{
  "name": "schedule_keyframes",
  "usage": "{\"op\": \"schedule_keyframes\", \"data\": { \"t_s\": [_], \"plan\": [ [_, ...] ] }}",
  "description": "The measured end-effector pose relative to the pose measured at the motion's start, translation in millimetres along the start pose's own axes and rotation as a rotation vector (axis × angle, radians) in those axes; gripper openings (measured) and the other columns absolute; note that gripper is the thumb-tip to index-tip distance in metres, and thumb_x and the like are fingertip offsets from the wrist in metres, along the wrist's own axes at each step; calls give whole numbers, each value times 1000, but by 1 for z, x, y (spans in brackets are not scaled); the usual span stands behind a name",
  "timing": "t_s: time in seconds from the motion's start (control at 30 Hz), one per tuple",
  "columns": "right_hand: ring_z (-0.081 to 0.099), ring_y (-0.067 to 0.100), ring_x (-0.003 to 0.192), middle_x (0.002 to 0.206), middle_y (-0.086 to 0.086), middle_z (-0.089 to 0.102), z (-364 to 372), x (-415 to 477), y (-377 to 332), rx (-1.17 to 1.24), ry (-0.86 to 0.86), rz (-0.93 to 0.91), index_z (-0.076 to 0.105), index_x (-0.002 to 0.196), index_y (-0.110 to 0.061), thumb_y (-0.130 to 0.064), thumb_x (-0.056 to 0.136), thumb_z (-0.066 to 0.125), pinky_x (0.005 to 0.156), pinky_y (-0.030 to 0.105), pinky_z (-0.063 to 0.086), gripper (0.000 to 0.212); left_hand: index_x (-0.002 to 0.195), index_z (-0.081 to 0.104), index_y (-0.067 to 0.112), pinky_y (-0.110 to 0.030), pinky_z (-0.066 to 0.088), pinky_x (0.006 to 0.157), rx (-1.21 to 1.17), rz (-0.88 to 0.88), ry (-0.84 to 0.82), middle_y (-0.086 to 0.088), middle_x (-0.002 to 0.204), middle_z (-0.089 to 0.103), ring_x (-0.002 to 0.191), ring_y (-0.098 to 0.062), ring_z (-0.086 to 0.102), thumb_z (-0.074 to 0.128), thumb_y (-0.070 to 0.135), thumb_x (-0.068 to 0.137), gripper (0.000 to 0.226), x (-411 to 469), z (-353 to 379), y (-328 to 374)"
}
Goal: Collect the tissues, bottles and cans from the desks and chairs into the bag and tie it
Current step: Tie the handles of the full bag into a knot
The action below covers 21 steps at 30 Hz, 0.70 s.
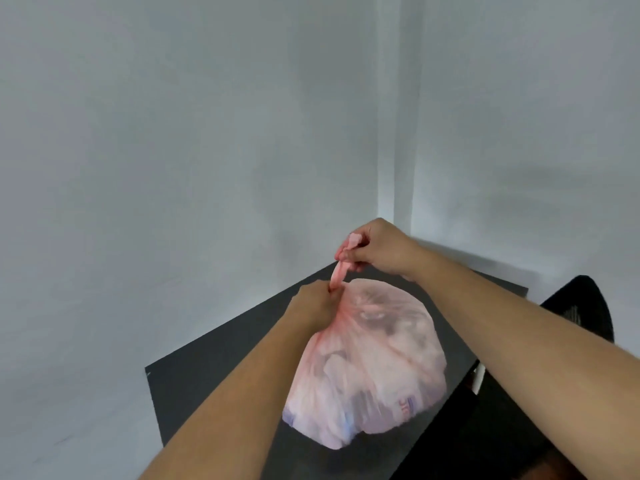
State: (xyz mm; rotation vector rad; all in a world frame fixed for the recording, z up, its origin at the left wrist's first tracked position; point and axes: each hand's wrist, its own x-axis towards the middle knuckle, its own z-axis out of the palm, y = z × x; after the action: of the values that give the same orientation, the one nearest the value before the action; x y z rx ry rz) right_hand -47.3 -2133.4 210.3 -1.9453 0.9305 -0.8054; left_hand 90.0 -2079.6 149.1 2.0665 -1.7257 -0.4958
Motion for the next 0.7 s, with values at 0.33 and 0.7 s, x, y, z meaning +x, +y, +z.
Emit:
{"op": "schedule_keyframes", "data": {
  "t_s": [0.33, 0.7],
  "plan": [
    [59, 16, 109, 117, -4, 64, -61, -59, 34, 5, 643, 232, 66, 106, -25, -40, 88, 62, 94, 32, 49, 24, 132, 47, -1, -33, 43, 90, -618, -74, 106, -19, 130, 54, 116, -35, 54, 36, 38, 100, 52, 37, -37, 27],
    [62, 34, 112, 124, 6, 66, -206, -215, 58, 841, 563, 270, 61, 123, -31, -81, 79, 26, 89, 62, 46, 75, 124, 55, 6, -32, 47, 89, -1150, 210, -52, -4, 103, 62, 96, -22, 58, 36, 36, 101, 42, 21, 30, 236]
  ]
}}
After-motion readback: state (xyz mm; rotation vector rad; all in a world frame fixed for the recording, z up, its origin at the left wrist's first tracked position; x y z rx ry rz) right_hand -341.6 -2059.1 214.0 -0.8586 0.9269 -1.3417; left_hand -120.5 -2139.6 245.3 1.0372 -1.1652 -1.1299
